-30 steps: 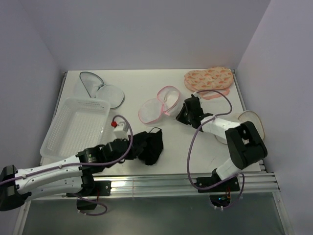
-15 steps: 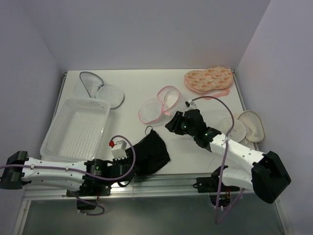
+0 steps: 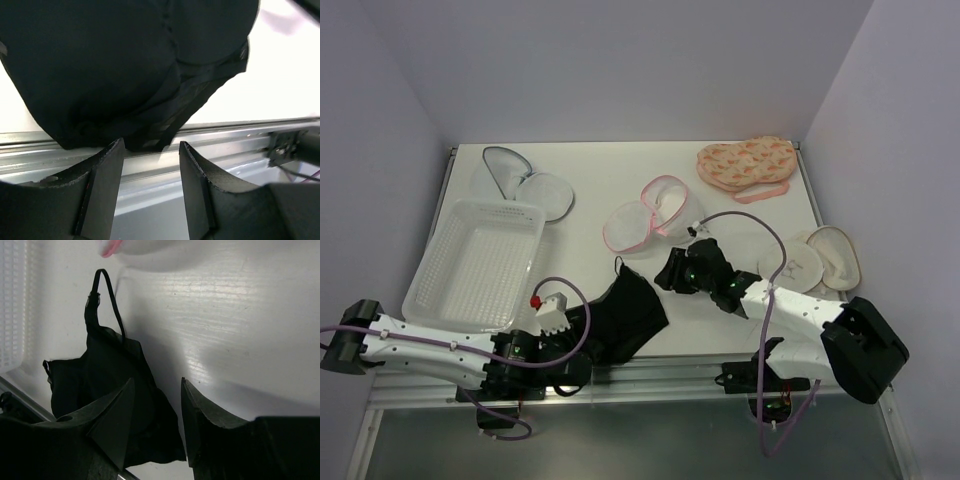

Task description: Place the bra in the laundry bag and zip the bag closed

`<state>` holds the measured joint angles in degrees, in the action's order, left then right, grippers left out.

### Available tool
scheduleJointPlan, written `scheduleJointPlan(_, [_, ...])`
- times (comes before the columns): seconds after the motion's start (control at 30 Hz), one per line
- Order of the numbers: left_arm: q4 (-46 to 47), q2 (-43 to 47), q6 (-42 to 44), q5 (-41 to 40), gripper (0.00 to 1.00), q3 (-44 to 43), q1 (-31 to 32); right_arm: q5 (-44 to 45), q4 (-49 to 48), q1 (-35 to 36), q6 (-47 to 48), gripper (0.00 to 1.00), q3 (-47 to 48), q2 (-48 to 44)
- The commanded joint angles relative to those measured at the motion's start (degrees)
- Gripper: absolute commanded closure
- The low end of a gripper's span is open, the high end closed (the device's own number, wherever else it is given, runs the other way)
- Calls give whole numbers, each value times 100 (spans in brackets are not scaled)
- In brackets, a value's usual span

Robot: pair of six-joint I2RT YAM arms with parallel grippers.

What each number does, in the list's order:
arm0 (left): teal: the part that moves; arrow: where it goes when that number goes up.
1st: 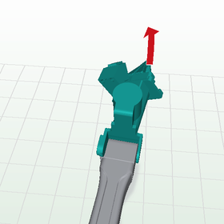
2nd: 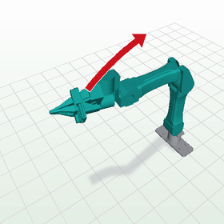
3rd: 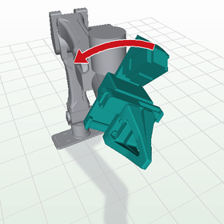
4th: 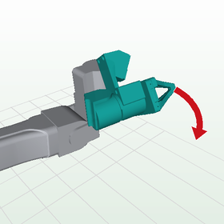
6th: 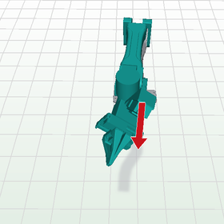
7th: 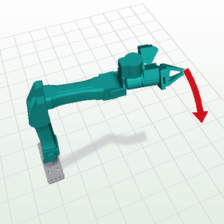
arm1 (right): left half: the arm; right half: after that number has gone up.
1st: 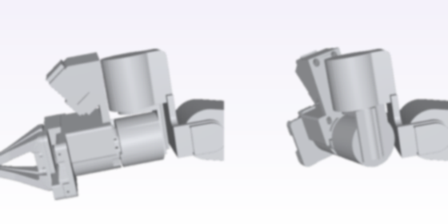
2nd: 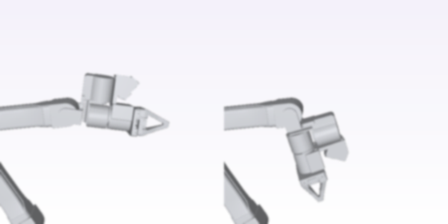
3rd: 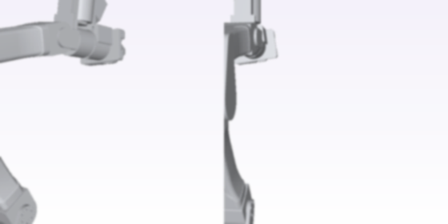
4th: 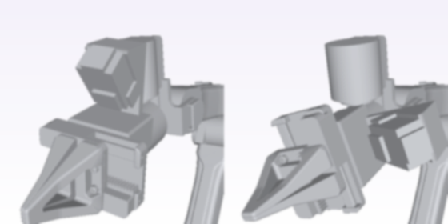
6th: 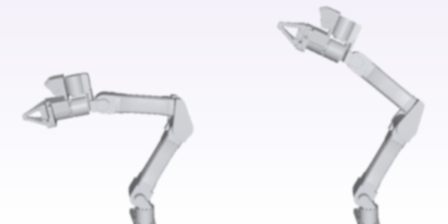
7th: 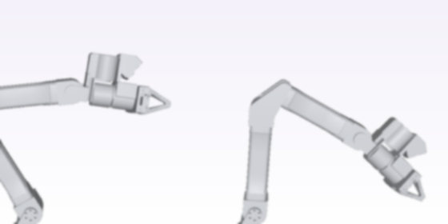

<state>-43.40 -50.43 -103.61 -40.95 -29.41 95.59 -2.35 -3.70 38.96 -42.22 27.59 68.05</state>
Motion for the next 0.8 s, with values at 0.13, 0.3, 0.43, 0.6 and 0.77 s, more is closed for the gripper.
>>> scheduleJointPlan(0.13, [-573,34,-449,-449,46,-452,65,-310,-1043,349,240,49,-166,305])
scheduleJointPlan(0.3, [-914,60,-817,-353,46,-321,65,-126,-1097,525,319,48,-167,393])
scheduleJointPlan(0.43, [-1354,130,-1652,-247,48,-171,65,-73,-1158,569,416,48,-167,542])
scheduleJointPlan(0.6, [-1391,201,-2022,-115,50,93,65,-125,-1396,630,434,46,-202,779])
scheduleJointPlan(0.77, [-1137,209,-2172,-62,49,365,65,-204,-1572,674,425,46,-193,955])
